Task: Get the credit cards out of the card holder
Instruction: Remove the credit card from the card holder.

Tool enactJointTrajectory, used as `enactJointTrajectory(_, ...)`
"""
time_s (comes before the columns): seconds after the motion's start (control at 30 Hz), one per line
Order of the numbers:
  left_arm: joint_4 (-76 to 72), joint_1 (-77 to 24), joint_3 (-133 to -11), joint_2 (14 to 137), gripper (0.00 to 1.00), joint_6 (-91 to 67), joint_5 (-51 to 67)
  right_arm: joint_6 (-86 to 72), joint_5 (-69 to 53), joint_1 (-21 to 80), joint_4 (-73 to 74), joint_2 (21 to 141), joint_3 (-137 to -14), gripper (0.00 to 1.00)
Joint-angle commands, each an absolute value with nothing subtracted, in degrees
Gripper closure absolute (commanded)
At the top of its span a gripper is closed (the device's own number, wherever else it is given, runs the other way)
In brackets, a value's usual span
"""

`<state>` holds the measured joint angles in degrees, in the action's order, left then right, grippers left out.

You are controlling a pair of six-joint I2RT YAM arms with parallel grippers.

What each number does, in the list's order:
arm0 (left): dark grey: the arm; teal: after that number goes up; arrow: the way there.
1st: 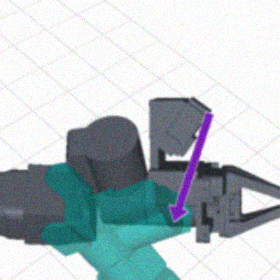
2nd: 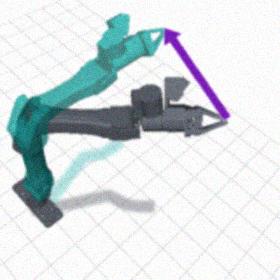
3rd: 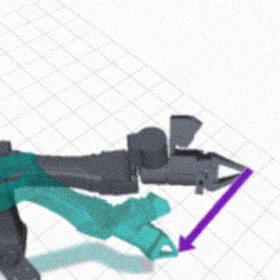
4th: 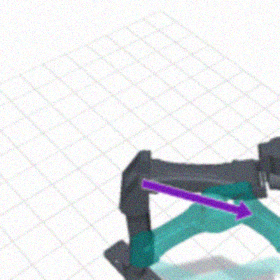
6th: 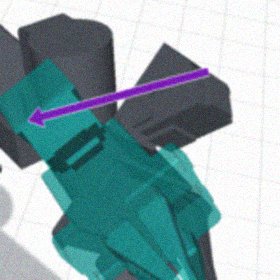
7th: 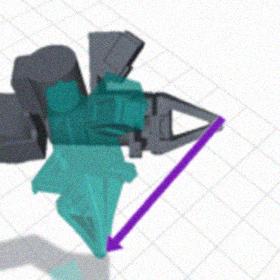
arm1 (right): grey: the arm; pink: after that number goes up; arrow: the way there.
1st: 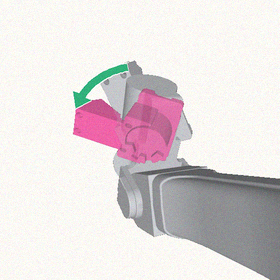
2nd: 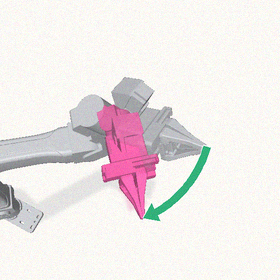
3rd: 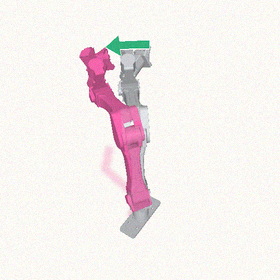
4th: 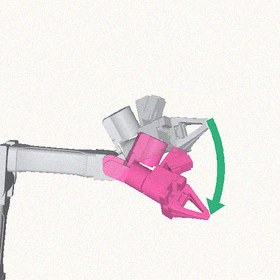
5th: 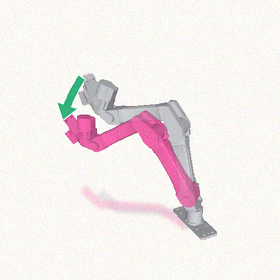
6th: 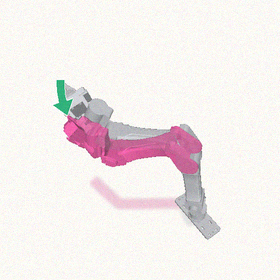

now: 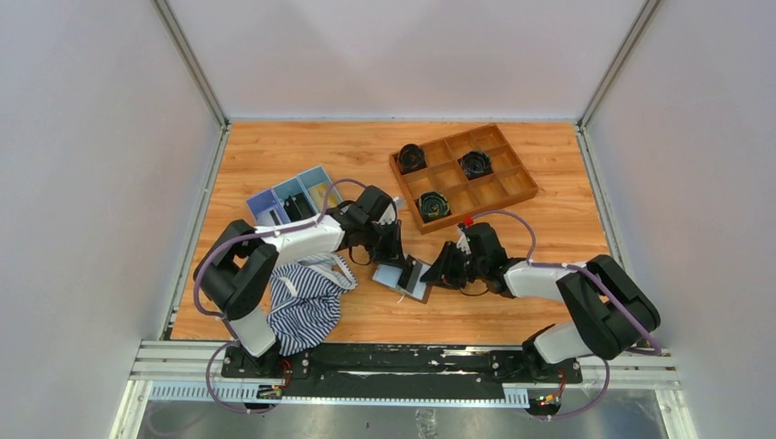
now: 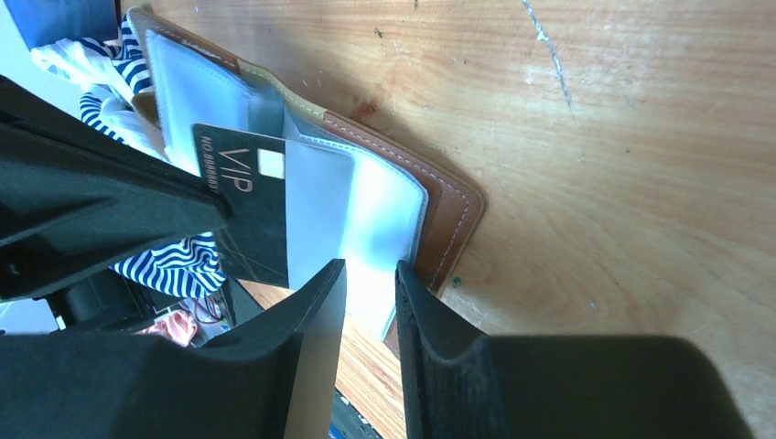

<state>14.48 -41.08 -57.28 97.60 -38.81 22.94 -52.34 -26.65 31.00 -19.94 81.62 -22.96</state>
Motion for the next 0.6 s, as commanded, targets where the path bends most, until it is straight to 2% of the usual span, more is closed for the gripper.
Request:
enactJointTrajectory(0.0,18.3,-39.1,-57.1,93.5,1.00,-35.9,22.0,-49.7,-20.0,32.1,-9.3,83.5,-20.9,0.68)
enactJointTrajectory(0.57,29.2,-36.0,-62.2,86.5,1.00,-31.1,19.1,-48.4,-19.7,32.1,-3.9,76.7,-22.4,0.68)
